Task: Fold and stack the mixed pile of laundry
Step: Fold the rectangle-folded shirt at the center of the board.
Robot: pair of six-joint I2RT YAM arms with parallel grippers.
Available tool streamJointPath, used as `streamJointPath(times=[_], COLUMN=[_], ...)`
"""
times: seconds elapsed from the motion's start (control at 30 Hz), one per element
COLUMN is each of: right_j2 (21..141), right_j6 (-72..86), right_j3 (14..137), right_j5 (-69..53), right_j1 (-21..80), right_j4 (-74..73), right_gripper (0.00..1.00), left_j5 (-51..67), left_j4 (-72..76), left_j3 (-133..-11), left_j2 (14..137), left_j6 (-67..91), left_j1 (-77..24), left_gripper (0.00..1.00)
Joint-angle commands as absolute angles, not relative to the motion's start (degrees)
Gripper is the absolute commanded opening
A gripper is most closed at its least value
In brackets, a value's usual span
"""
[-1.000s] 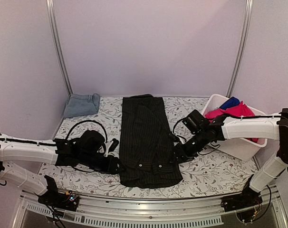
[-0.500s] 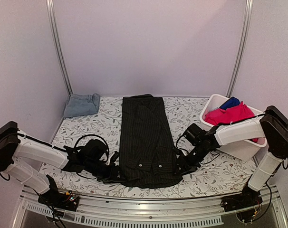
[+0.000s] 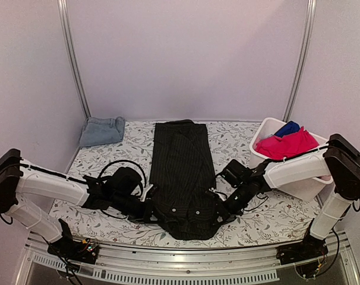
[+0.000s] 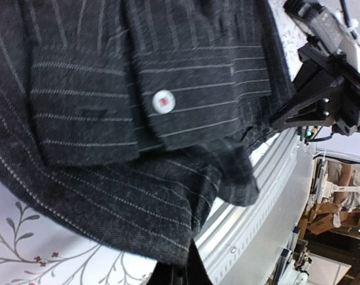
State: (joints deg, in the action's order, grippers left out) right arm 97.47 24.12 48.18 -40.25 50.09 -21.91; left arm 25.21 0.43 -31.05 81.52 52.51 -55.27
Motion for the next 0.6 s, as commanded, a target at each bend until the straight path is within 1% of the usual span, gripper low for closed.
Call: streamJointPath(times=[0.0,0.1,0.27,0.43,0.57], right_j2=[93.7,93.7,95.3,98.2,104.0], right_j6=[24.0,22.8,21.8,20.7,18.9], right_j3=[52.3,55.9,61.9,68.1,74.9], right_j5=[-40.5,-38.4,-37.2,-37.3,-37.7], right_j1=[51.2,51.1,48.8,43.7,40.3], right_j4=[-23.6,-25.8,-27.1,-27.4,-27.8], right_gripper=[0.0,0.0,0.0,0.0,0.0], left_j5=[23.1,22.6,24.0,25.8,27.9], left_j4=[-7.2,-10.1,-9.8,-8.9,-9.7], left_j3=[-35.8,-38.9,-42.9,-46.4,-52.2], left_j2=[78.8,79.4,81.7,83.8,89.3], left_j6=[48.0,45.9,44.2,41.8,37.9], left_j1=[-56.0,-55.4,-52.3,-44.4,-37.9], left_gripper=[0.0,0.0,0.0,0.0,0.0])
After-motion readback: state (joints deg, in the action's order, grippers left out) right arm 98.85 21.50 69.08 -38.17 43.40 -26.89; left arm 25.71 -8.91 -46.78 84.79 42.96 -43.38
